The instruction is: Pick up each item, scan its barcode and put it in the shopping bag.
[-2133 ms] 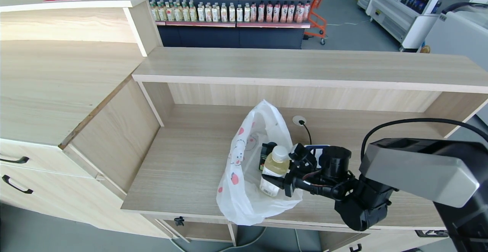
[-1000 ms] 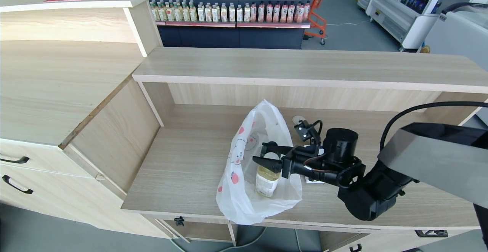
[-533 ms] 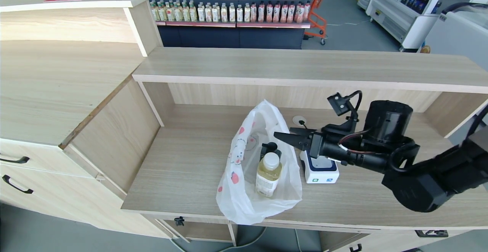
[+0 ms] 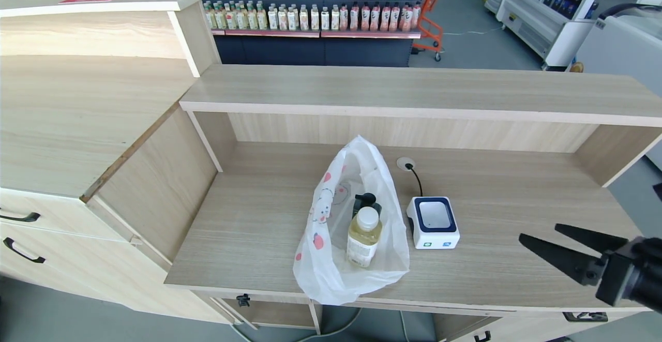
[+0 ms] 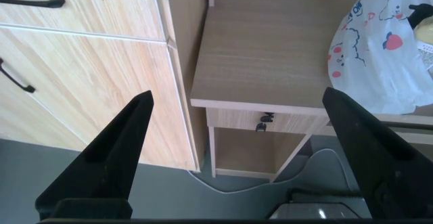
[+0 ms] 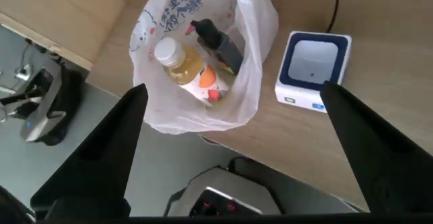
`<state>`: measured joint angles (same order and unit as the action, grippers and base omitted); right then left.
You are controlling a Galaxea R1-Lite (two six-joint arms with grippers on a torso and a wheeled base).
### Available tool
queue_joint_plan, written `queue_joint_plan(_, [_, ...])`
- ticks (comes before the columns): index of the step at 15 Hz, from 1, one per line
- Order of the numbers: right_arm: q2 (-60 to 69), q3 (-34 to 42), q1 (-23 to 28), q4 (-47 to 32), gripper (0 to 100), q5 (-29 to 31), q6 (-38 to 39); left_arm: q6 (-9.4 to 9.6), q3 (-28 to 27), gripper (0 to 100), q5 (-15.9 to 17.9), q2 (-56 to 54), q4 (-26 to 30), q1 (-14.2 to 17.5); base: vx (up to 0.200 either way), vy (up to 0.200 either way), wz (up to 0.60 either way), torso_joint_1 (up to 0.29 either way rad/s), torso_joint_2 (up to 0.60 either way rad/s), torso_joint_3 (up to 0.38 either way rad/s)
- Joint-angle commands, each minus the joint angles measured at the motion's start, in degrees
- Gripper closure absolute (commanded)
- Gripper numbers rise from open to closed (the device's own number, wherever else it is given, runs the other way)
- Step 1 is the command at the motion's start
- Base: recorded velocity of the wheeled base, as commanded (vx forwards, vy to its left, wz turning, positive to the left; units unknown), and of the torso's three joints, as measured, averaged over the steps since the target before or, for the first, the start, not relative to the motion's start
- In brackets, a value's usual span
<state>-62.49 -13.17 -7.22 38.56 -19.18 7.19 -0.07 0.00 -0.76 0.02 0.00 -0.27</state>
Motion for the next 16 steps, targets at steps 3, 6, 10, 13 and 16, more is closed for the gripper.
queue_joint_plan(3, [53.08, 13.17, 9.85, -33.46, 0, 9.16, -6.67, -0.01, 0.0, 0, -0.04, -0.02, 0.0, 0.0, 0.0, 0.0, 0.0, 0.0, 0.0, 0.0])
queue_joint_plan(6, [61.87, 13.17, 6.6, -34.78, 0, 16.89, -7.28, -0.01, 0.0, 0, -0.04, -0.02, 0.0, 0.0, 0.0, 0.0, 0.0, 0.0, 0.0, 0.0])
queue_joint_plan(10, [62.4, 13.17, 6.87, -38.56, 0, 20.05, -6.49, 0.07, 0.0, 0, -0.04, -0.02, 0.0, 0.0, 0.0, 0.0, 0.0, 0.0, 0.0, 0.0])
queue_joint_plan(13, [62.4, 13.17, 6.87, -38.56, 0, 20.05, -5.52, -0.01, 0.0, 0, -0.04, -0.02, 0.0, 0.0, 0.0, 0.0, 0.0, 0.0, 0.0, 0.0])
queue_joint_plan(16, [62.49, 13.17, 6.87, -38.56, 100, 20.14, -5.17, -0.01, 0.0, 0, -0.04, -0.02, 0.0, 0.0, 0.0, 0.0, 0.0, 0.0, 0.0, 0.0])
